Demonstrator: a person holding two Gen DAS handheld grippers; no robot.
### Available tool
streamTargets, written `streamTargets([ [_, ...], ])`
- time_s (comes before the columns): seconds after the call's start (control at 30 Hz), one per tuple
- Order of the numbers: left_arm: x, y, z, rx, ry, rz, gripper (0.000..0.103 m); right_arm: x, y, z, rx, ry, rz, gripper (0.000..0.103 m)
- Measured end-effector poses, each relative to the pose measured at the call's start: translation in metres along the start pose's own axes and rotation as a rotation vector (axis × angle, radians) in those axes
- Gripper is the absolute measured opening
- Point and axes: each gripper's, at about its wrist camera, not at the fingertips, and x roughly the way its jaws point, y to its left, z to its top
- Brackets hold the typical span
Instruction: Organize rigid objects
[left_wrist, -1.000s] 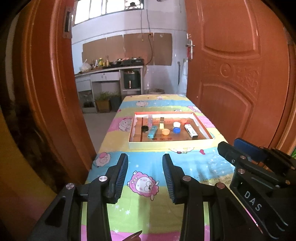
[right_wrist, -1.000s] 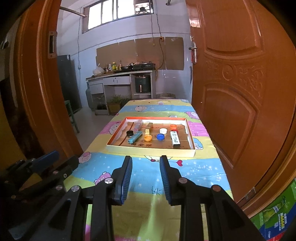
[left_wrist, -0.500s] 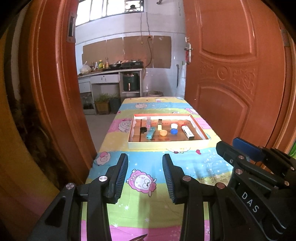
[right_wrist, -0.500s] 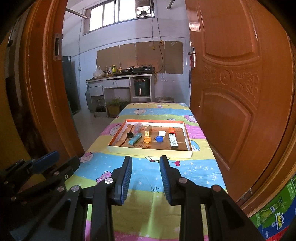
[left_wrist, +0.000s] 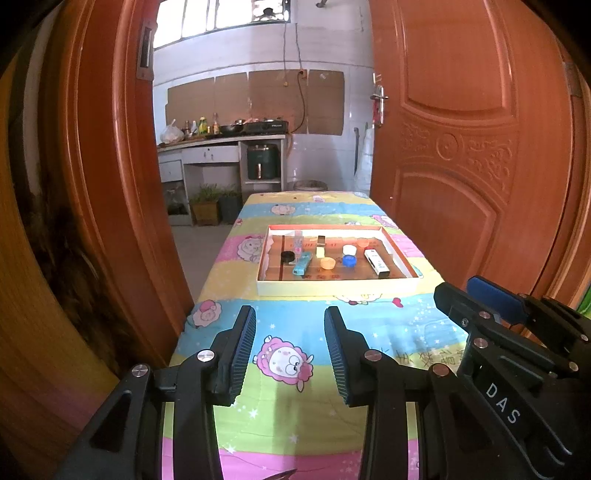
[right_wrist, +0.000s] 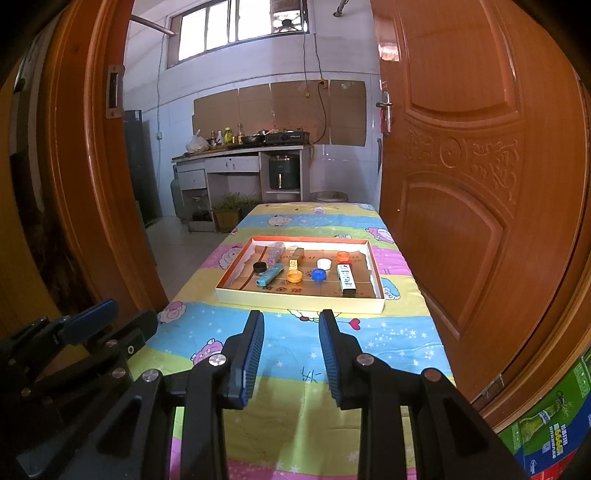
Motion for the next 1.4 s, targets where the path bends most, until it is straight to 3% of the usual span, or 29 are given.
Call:
streamTargets([
  [1.4,0.0037,0.0024,-0.0051,-0.009,0.007,0.0,0.04,0.0021,0.0035,-0.0016,-0.01,0.004,0.007,0.031],
])
